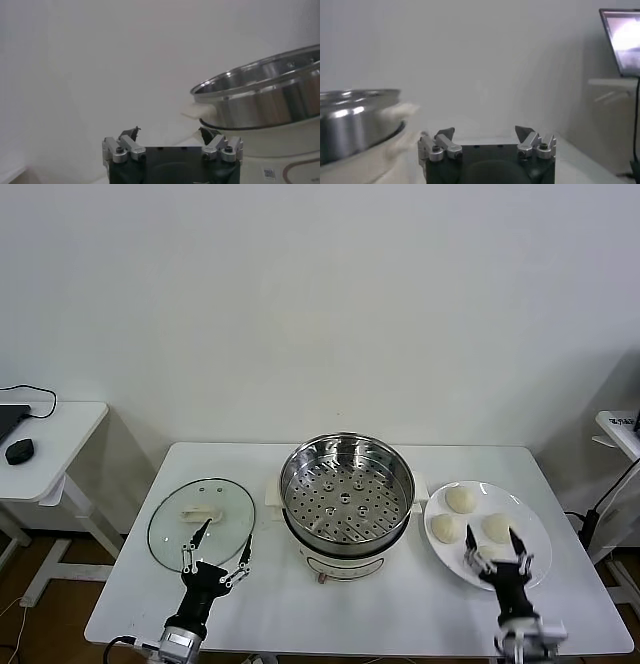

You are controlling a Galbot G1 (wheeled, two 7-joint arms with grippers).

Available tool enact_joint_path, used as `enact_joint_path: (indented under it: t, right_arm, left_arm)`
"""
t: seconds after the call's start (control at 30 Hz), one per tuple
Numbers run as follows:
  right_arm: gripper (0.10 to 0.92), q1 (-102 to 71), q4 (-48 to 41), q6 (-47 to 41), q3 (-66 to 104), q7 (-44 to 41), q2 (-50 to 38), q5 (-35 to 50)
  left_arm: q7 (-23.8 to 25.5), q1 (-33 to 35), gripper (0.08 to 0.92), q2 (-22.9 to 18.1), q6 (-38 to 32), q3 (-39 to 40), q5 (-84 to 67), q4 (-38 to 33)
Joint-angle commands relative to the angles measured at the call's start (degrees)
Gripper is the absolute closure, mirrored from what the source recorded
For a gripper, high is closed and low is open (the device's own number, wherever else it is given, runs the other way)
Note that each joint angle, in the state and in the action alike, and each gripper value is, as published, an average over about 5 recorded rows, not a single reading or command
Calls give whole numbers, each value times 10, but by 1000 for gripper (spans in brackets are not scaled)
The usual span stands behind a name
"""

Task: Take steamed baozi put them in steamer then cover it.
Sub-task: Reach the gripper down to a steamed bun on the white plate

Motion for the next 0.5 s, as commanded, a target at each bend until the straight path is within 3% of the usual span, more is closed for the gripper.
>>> enact_joint_path:
  t: [0.03, 0.13, 0.23, 0.33, 0.5]
  right_arm:
    - [203, 222, -109, -82, -85, 20, -58, 60]
    - [203, 310, -180, -114, -137, -9, -76, 78]
    - [203, 377, -245, -141, -188, -100, -103, 86]
    - [203, 428, -300, -176, -242, -261, -136, 60]
    - [203, 522, -387, -172, -339, -542, -165, -55]
  left_arm:
    - [0, 0, 177, -1, -1, -1, -1, -5]
    - [0, -4, 177, -1, 1, 1, -2, -5]
    - [0, -7, 177, -1, 1, 4, -2, -5]
    - [1, -11, 177, -2, 2, 7, -2, -4]
    - [1, -16, 177, -1, 3, 10, -2, -1]
